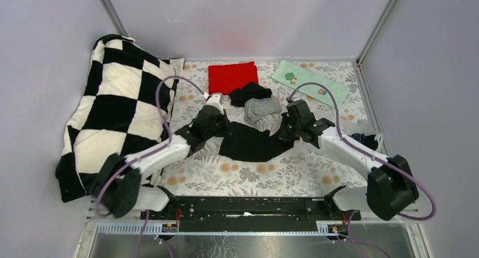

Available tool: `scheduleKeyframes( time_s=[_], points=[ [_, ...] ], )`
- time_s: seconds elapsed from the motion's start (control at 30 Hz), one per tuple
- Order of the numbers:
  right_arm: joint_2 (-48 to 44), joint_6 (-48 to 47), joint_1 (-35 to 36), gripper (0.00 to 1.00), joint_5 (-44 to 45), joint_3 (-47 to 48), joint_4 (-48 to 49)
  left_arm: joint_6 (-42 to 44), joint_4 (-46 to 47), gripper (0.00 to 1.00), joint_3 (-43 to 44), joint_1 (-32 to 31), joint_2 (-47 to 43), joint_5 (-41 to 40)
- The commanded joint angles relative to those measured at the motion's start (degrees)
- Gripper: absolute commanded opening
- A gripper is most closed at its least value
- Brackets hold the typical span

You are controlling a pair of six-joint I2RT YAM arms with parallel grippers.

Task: Roll the underwear
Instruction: Flatten out the underwear at the center of the board.

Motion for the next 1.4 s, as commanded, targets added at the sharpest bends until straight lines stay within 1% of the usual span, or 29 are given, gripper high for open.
scheduleKeyframes(
  time_s=[0.0,0.1,0.17,0.2,0.23,0.3,0.33,0.4,0.47,0.57,0.73,0.8,0.87,1.0,1.03,1.07,1.1,1.13,1.17,1.2,1.33,1.37],
  points=[
    [-7.3,-0.8,-0.3,0.05,-4.8,-3.0,-4.9,-0.9,-0.8,0.00,-7.3,-2.7,-11.7,7.2],
    [-12.3,0.8,-0.3,0.07,-6.1,-6.8,-7.8,-3.5,-1.4,0.00,-13.6,-6.2,-21.0,9.8],
    [-15.6,1.8,-0.3,0.11,-6.4,-9.7,-10.8,-5.9,-2.6,0.00,-17.9,-9.2,-27.0,11.2],
    [-17.2,2.6,-0.3,0.16,-6.5,-10.8,-12.4,-7.2,-3.0,0.00,-19.9,-11.0,-29.8,11.8],
    [-18.8,3.5,-0.3,0.24,-6.8,-12.1,-13.7,-8.9,-3.5,0.00,-21.7,-13.0,-32.8,11.7],
    [-22.8,5.2,-0.3,0.48,-7.8,-14.4,-15.3,-12.1,-5.0,0.00,-24.8,-16.8,-36.6,11.1],
    [-24.7,5.9,-0.2,0.53,-7.9,-15.3,-16.0,-14.4,-6.0,0.00,-25.9,-19.2,-38.0,10.1],
    [-28.2,7.6,-0.4,0.59,-6.7,-16.2,-17.0,-17.8,-7.9,0.01,-27.7,-21.6,-40.4,7.9],
    [-31.2,8.7,-0.2,0.62,-4.9,-16.7,-17.4,-20.1,-9.0,0.04,-29.3,-22.5,-42.9,7.1],
    [-33.1,9.6,-0.3,0.62,-2.9,-17.1,-17.5,-21.3,-12.6,0.04,-29.9,-22.7,-46.6,5.3],
    [-33.6,10.3,-0.3,0.62,-1.0,-16.9,-17.7,-22.6,-25.0,0.02,-27.6,-22.7,-49.0,0.2],
    [-33.4,10.3,-0.2,0.63,-0.2,-16.6,-17.8,-23.3,-27.6,0.01,-27.1,-22.7,-49.2,0.0],
    [-31.9,10.2,-0.4,0.69,0.1,-15.9,-17.5,-24.8,-29.3,0.02,-27.3,-22.7,-49.5,-0.3],
    [-28.2,9.7,-0.3,0.71,0.6,-13.1,-19.7,-29.4,-31.0,0.03,-29.1,-22.8,-48.4,-0.4],
    [-28.0,10.0,-0.3,0.71,0.9,-12.7,-19.9,-30.3,-31.5,0.08,-29.2,-22.9,-47.6,-0.8],
    [-28.0,10.3,-0.2,0.71,2.5,-12.4,-20.0,-31.2,-32.3,0.20,-28.8,-23.0,-46.8,-1.8],
    [-28.1,10.6,-0.3,0.72,3.4,-12.4,-19.7,-32.1,-34.0,0.36,-28.0,-23.0,-46.1,-3.3],
    [-28.1,10.7,-0.3,0.73,3.8,-12.4,-19.1,-32.6,-35.5,0.48,-26.9,-22.9,-45.4,-4.8],
    [-27.7,10.7,-0.3,0.75,4.2,-12.1,-18.7,-32.9,-37.0,0.58,-25.3,-23.0,-45.0,-6.9],
    [-27.0,10.5,-0.4,0.76,4.6,-11.7,-18.5,-33.4,-38.6,0.67,-23.6,-23.0,-44.8,-9.0],
    [-22.3,8.4,-0.3,0.81,7.0,-9.1,-17.6,-34.5,-41.8,0.89,-18.1,-22.9,-45.0,-17.4],
    [-20.8,7.8,-0.4,0.82,8.0,-8.3,-17.5,-34.7,-41.9,0.92,-17.3,-22.9,-45.0,-19.4]
  ],
)
